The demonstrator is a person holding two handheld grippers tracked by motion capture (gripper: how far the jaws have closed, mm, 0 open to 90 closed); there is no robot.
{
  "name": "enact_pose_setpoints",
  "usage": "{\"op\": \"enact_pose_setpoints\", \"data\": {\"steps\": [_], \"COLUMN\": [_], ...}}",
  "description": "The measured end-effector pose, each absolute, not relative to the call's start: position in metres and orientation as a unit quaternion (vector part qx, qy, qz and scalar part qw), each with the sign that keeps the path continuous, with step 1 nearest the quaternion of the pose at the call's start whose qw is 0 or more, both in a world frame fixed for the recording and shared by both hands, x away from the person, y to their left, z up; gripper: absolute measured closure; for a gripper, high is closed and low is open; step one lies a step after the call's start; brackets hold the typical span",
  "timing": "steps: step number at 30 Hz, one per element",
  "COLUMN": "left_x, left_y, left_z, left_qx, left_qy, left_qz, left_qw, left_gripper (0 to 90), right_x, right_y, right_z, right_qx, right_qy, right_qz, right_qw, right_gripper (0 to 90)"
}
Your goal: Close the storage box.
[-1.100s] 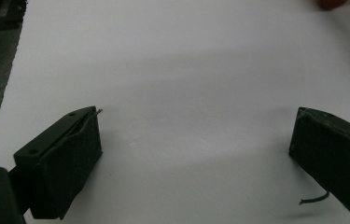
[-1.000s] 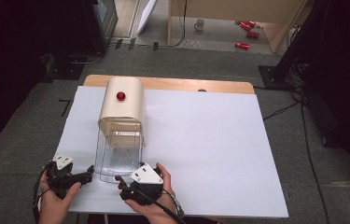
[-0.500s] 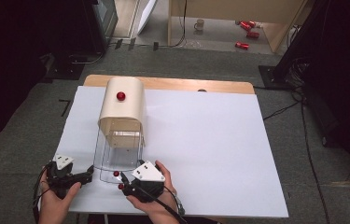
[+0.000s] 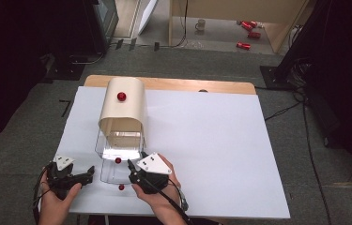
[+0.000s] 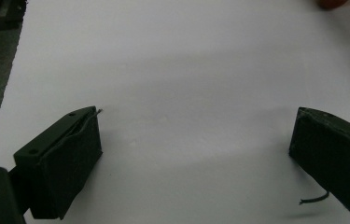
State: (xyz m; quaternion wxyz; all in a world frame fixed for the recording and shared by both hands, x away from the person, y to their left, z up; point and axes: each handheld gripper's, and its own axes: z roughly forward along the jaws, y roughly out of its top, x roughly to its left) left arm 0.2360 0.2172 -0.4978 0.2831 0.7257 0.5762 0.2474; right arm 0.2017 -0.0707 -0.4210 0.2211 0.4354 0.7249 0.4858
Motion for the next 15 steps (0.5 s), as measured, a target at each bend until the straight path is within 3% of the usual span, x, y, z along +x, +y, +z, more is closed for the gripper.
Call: {"op": "enact_pose_setpoints", "data": {"steps": [4, 9, 15], "left_x": [0.236, 0.236, 0.236], "left_y": [0.217, 0.217, 0.217], "left_z": [-0.498, -0.498, -0.498], "left_qx": [0.727, 0.727, 0.727], "left_qy": [0.575, 0.576, 0.576], "left_qz": [0.248, 0.246, 0.246], "left_qw": [0.282, 0.282, 0.282], "left_gripper": [2.3, 2.3, 2.3], "right_x": [0.210, 0.220, 0.236], "right_y": [-0.073, -0.074, -0.073], "right_z": [-0.417, -0.416, -0.415], "right_qx": [0.442, 0.446, 0.458], "right_qy": [0.718, 0.716, 0.712], "right_qz": [0.487, 0.485, 0.480], "right_qw": [0.228, 0.230, 0.230], "right_gripper": [59.6, 60.1, 50.8]}}
